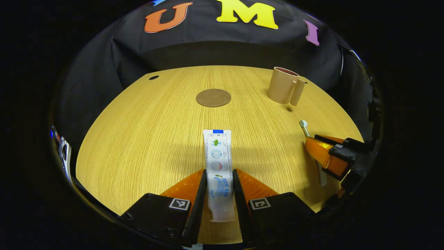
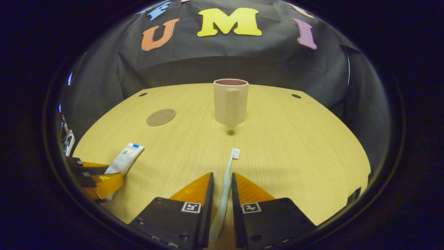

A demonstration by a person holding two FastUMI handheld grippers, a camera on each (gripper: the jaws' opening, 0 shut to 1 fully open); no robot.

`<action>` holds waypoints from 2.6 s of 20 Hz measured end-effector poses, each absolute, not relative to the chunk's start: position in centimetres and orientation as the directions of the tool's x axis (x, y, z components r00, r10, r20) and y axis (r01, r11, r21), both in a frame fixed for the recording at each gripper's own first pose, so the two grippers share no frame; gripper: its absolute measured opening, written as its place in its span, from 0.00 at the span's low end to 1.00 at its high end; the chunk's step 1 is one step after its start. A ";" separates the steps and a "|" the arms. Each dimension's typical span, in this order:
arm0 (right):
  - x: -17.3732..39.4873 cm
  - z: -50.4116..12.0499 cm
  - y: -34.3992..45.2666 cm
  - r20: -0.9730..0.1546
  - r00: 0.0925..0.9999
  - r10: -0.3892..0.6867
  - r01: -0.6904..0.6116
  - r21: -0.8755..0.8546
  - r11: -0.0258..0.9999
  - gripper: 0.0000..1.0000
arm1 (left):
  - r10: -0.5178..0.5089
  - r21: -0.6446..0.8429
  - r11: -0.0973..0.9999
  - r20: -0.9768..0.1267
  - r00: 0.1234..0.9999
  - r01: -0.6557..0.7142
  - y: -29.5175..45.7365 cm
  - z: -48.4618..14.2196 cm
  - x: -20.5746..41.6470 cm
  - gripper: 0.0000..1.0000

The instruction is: Put the toothbrush and toothpaste on the desktop into the cup, then pick up the cup and place it on the coaster on the desktop.

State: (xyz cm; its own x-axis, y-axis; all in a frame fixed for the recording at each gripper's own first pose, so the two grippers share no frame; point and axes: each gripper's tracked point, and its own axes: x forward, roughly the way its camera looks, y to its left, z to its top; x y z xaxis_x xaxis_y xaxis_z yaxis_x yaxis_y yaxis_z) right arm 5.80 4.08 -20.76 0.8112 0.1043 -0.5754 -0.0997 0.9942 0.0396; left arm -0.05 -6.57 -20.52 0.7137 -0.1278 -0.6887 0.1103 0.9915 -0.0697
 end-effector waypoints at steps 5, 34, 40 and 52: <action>5.7 -20.8 4.0 -0.580 0.806 0.114 -0.121 0.027 0.992 0.21 | -0.118 -0.067 0.993 -0.689 0.715 0.100 -6.7 -20.5 0.0 0.53; 6.1 -20.7 4.3 -0.552 0.829 0.085 -0.064 0.058 0.996 0.29 | -0.117 -0.051 0.992 -0.668 0.735 0.112 -6.8 -20.9 0.1 0.48; 6.2 -20.5 3.8 -0.534 0.840 0.092 -0.066 0.067 0.996 0.00 | -0.142 -0.083 0.990 -0.653 0.744 0.116 -6.7 -20.8 0.2 0.53; 5.5 -14.5 2.7 -0.388 0.912 0.129 -0.118 0.052 0.992 0.00 | -0.157 -0.171 0.982 -0.505 0.849 0.080 -6.2 -16.9 -0.1 0.36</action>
State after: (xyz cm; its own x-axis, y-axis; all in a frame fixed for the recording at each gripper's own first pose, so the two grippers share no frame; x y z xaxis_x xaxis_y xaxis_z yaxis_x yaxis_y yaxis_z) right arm 5.55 2.69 -14.55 0.9124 0.1291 -0.3885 -0.1183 0.9916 0.0517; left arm -0.10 -6.22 -16.86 0.8489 -0.1565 -0.5048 0.0796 0.9821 -0.1707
